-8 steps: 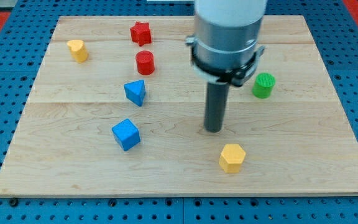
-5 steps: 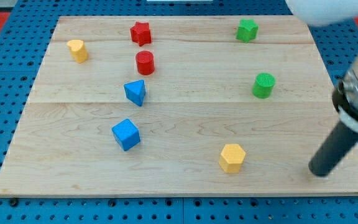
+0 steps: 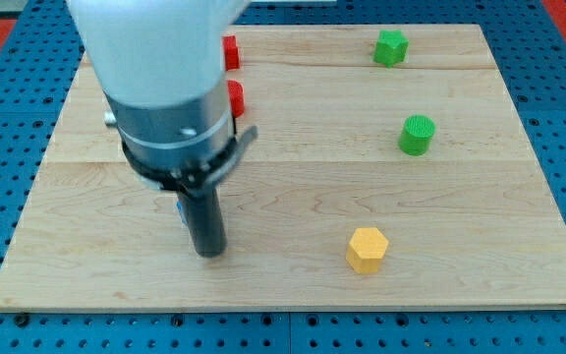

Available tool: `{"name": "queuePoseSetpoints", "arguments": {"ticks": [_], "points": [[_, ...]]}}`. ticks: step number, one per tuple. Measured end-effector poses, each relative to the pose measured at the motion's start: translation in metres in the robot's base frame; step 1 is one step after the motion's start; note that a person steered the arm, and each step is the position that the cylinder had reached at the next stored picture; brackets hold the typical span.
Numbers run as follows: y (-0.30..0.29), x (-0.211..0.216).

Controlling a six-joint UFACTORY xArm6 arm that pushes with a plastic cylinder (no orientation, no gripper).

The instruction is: Move the blue cube below the triangle

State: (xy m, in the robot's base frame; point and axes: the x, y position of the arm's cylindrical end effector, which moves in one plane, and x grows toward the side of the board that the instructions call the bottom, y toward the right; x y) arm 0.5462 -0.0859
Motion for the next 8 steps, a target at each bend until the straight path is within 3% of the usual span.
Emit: {"name": "queuePoseSetpoints", "arguments": {"ticks": [1,3,5,6,7,8], "points": [[-0.004,0.019],[-0.049,-0.027],[-0.021,-0.048],[0.009,0.004],[0.086,0.014],[0.123,-0.026]]}}
